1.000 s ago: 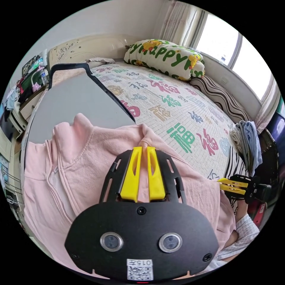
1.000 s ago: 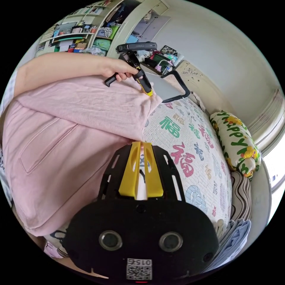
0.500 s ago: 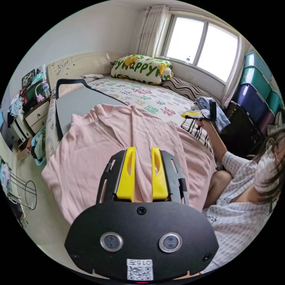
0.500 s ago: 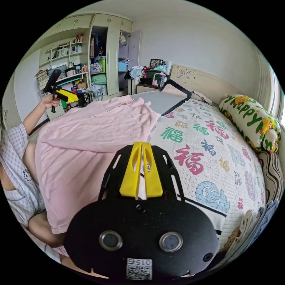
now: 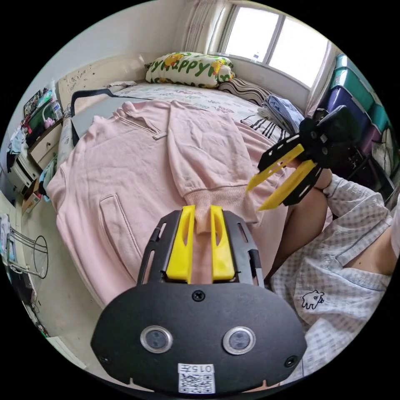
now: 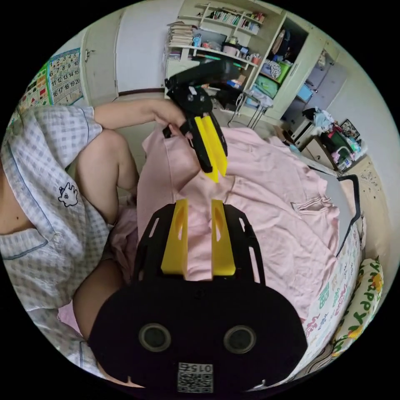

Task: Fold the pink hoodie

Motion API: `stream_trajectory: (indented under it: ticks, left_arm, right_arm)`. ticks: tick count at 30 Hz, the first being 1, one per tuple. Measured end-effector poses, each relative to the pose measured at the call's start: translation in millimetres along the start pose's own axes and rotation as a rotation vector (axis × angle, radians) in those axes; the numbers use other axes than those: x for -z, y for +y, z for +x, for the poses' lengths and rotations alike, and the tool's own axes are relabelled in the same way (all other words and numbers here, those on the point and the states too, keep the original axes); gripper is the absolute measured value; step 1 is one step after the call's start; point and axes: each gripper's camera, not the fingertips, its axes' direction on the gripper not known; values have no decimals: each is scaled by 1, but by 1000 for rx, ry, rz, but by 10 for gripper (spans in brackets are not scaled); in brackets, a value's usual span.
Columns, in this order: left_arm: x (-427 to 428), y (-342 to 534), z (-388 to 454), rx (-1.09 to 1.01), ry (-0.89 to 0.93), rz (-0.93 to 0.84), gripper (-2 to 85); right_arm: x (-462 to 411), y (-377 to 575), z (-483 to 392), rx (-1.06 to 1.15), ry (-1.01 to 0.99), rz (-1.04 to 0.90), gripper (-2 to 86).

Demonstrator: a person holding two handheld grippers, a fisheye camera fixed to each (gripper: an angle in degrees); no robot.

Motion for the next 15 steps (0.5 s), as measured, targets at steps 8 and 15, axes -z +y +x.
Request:
stream_trajectory:
  ticks: [8, 15]
  left_arm:
    - [74, 17, -13, -16, 1, 138, 9]
    - [98, 12, -37, 1, -24, 32, 13]
  right_arm:
    - [-15, -35, -2, -58, 12, -27, -2]
    - [-44, -52, 2, -142, -57, 5, 9]
